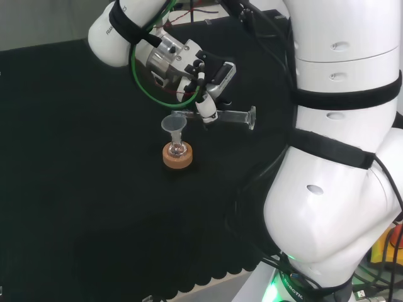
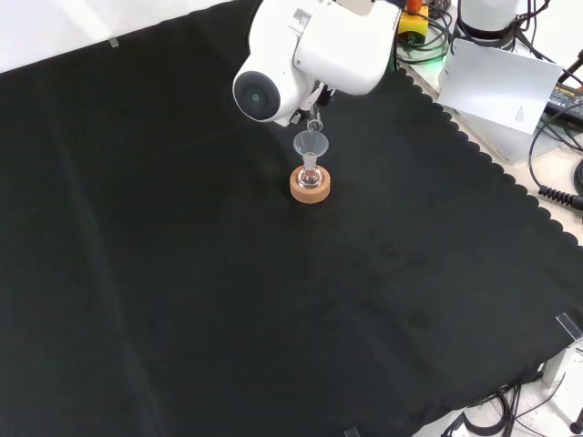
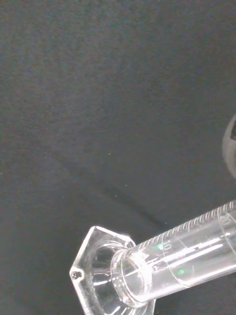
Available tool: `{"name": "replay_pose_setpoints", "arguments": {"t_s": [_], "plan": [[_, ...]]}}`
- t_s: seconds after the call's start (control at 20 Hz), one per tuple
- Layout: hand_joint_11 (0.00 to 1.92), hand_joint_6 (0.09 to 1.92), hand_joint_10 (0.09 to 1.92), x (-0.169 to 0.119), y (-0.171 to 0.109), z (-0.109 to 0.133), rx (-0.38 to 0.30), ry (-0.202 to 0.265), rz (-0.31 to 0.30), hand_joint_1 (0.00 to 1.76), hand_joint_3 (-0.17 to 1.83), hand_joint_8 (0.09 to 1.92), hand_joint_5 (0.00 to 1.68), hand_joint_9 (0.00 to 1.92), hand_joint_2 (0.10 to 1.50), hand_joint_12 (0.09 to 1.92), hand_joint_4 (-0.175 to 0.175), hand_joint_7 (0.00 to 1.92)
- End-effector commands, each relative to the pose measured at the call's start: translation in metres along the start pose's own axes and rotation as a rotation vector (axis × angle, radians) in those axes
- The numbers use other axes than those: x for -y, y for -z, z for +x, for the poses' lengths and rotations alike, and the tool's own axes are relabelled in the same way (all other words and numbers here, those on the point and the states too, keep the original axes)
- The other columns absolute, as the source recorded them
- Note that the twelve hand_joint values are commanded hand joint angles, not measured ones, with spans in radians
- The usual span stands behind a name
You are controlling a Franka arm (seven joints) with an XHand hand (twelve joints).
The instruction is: Pour the water from the graduated cylinder into the round-bottom flask.
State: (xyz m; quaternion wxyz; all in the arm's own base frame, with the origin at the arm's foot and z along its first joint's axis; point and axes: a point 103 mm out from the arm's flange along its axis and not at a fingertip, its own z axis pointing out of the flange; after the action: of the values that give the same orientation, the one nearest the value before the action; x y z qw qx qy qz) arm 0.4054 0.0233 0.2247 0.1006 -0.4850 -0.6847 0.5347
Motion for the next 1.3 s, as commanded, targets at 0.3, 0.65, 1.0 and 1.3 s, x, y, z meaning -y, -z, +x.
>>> {"name": "replay_pose_setpoints", "arguments": {"t_s": [0.3, 0.65, 1.0, 1.3], "plan": [[1.29, 1.05, 0.09, 0.0028, 0.0031, 0.0060, 0.055, -0.031, 0.033, 1.25, 0.00, 1.05, 0.93, 1.45, 1.13, 0.76, -0.175, 0.97], [1.29, 1.05, 0.09, 0.0020, 0.0044, 0.0074, 0.081, -0.050, 0.061, 1.25, 0.00, 1.05, 0.93, 1.45, 1.13, 0.76, -0.175, 0.97], [1.29, 1.05, 0.09, 0.0021, -0.0024, -0.0005, 0.065, -0.038, 0.037, 1.25, 0.00, 1.05, 0.93, 1.46, 1.13, 0.76, -0.175, 0.97], [1.29, 1.05, 0.09, 0.0031, -0.0030, 0.0001, -0.007, 0.005, -0.026, 1.25, 0.00, 1.05, 0.93, 1.46, 1.13, 0.76, -0.175, 0.97]]}}
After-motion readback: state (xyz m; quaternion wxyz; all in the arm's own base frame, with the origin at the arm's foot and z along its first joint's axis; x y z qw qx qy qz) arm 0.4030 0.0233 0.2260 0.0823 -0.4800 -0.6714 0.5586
